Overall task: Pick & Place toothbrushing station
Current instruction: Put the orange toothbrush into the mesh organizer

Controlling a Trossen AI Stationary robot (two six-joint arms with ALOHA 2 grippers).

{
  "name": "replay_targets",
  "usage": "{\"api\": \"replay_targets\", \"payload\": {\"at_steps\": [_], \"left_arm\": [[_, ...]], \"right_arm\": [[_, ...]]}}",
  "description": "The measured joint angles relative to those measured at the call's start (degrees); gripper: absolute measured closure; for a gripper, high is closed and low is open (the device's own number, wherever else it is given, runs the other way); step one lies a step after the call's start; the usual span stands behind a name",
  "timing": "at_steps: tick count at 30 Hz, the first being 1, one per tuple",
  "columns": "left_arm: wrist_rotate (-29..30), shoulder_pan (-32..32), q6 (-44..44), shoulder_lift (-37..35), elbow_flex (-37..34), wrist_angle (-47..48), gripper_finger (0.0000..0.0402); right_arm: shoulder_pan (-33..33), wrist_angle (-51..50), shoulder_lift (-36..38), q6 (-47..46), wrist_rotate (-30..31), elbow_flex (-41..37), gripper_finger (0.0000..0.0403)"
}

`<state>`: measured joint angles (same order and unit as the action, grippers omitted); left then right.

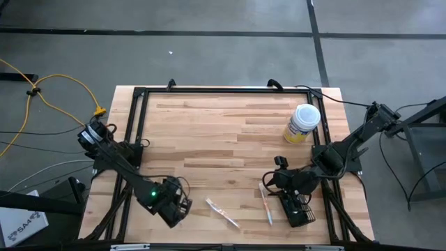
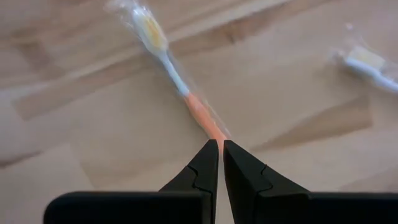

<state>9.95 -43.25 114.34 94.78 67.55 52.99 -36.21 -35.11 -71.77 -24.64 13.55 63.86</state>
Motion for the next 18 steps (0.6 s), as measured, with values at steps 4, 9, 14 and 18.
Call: {"api": "replay_targets", "payload": {"at_steps": [4, 9, 14, 18], "left_arm": [[2.6, -1.4, 1.5, -0.4, 0.5, -1.1, 0.0381], [3.0, -1.6, 4.5, -0.5, 1.4, -1.6, 0.0381], [2.5, -1.4, 5.9, -0.3, 1.4, -2.5, 0.0381], [1.9, -0.4, 5.6, -0.3, 1.4, -2.5, 0.0381]], "right_arm": [[0.0, -0.2, 0.0, 1.0, 0.0, 0.0, 0.0264], [0.0, -0.3, 0.0, 1.0, 0.0, 0.0, 0.0264], [0.0, -0.3, 0.0, 2.9, 0.0, 0.0, 0.0264], [0.0, -0.3, 0.0, 5.2, 0.0, 0.0, 0.0264]]}}
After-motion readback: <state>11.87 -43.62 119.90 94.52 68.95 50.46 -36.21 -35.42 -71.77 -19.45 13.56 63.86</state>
